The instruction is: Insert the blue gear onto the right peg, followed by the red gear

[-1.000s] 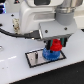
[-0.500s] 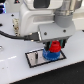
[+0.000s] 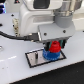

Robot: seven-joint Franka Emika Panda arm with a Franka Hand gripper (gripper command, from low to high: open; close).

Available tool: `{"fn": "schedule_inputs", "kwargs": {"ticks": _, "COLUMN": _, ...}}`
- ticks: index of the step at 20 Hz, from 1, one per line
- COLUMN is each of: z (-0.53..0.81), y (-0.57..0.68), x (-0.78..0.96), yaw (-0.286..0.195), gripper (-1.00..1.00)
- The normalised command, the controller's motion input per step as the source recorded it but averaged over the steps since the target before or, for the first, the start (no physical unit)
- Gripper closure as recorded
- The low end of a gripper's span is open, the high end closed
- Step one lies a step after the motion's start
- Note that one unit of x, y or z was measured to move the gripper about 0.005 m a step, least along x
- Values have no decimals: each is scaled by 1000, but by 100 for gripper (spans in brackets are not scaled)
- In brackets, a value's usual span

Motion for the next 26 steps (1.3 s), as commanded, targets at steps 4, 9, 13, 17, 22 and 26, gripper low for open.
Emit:
{"fn": "schedule_inputs", "kwargs": {"ticks": 4, "z": 186, "y": -42, "x": -20, "yaw": 0, "gripper": 100}}
{"fn": "schedule_inputs", "kwargs": {"ticks": 9, "z": 22, "y": -94, "x": 86, "yaw": 0, "gripper": 100}}
{"fn": "schedule_inputs", "kwargs": {"ticks": 13, "z": -129, "y": -145, "x": 190, "yaw": 0, "gripper": 100}}
{"fn": "schedule_inputs", "kwargs": {"ticks": 17, "z": -147, "y": -143, "x": 210, "yaw": 0, "gripper": 100}}
{"fn": "schedule_inputs", "kwargs": {"ticks": 22, "z": -134, "y": -116, "x": 214, "yaw": 0, "gripper": 100}}
{"fn": "schedule_inputs", "kwargs": {"ticks": 26, "z": -157, "y": 3, "x": 221, "yaw": 0, "gripper": 100}}
